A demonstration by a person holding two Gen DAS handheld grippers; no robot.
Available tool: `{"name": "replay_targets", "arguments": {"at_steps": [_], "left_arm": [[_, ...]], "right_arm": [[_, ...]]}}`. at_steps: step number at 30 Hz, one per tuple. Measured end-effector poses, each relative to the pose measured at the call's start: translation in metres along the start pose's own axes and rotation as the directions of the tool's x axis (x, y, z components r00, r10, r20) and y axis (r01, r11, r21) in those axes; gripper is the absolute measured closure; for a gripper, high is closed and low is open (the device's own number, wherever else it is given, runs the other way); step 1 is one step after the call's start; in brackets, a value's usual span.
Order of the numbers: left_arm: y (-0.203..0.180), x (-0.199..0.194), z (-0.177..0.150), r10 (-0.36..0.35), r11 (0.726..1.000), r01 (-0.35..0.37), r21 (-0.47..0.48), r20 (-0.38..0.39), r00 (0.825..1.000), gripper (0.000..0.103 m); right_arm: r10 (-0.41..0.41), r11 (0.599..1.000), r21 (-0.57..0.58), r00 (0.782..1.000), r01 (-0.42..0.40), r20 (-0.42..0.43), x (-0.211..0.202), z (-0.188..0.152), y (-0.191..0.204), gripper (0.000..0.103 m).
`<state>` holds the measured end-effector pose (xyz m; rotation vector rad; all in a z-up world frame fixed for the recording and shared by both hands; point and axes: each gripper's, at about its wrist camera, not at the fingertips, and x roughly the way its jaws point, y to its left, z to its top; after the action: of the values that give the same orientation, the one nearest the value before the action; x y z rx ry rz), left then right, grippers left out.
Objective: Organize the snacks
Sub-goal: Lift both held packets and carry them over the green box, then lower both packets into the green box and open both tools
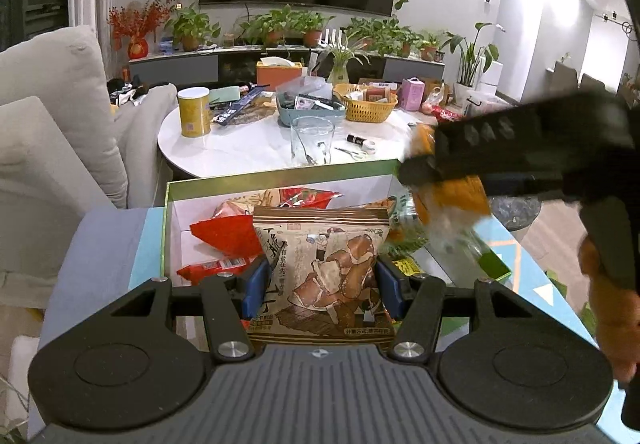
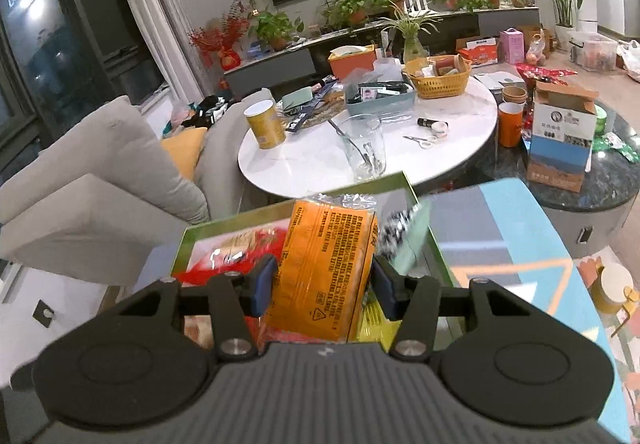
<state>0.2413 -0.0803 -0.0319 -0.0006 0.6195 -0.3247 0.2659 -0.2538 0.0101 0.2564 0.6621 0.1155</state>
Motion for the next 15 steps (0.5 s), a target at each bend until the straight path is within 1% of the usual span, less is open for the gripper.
{"name": "replay_targets", "arguments": {"at_steps": [3,7,11,15], "left_arm": [[0.000,0.006,-0.001,-0.004,1.000,0.004,-0.001,-0.008,1.000,0.050],[0.003,0.013,0.001,0.000,1.000,0.000,-0.010,-0.026,1.000,0.050],[0.005,0.017,0.005,0.004,1.000,-0.005,-0.027,-0.028,1.000,0.050],[0.006,0.021,0.007,0.002,0.999,-0.003,-0.032,-0.032,0.999,0.050]], "right_arm": [[-0.006,1.000,-0.014,1.000,0.006,0.003,0.007,0.005,0.004,0.052],[-0.004,1.000,0.007,1.000,0.004,-0.002,0.017,0.008,0.003,0.052],[0.003,1.000,0.011,1.000,-0.003,-0.014,0.021,0.008,0.002,0.052],[0.031,1.000,0.004,0.999,-0.031,-0.024,0.027,0.011,-0.001,0.052]]}}
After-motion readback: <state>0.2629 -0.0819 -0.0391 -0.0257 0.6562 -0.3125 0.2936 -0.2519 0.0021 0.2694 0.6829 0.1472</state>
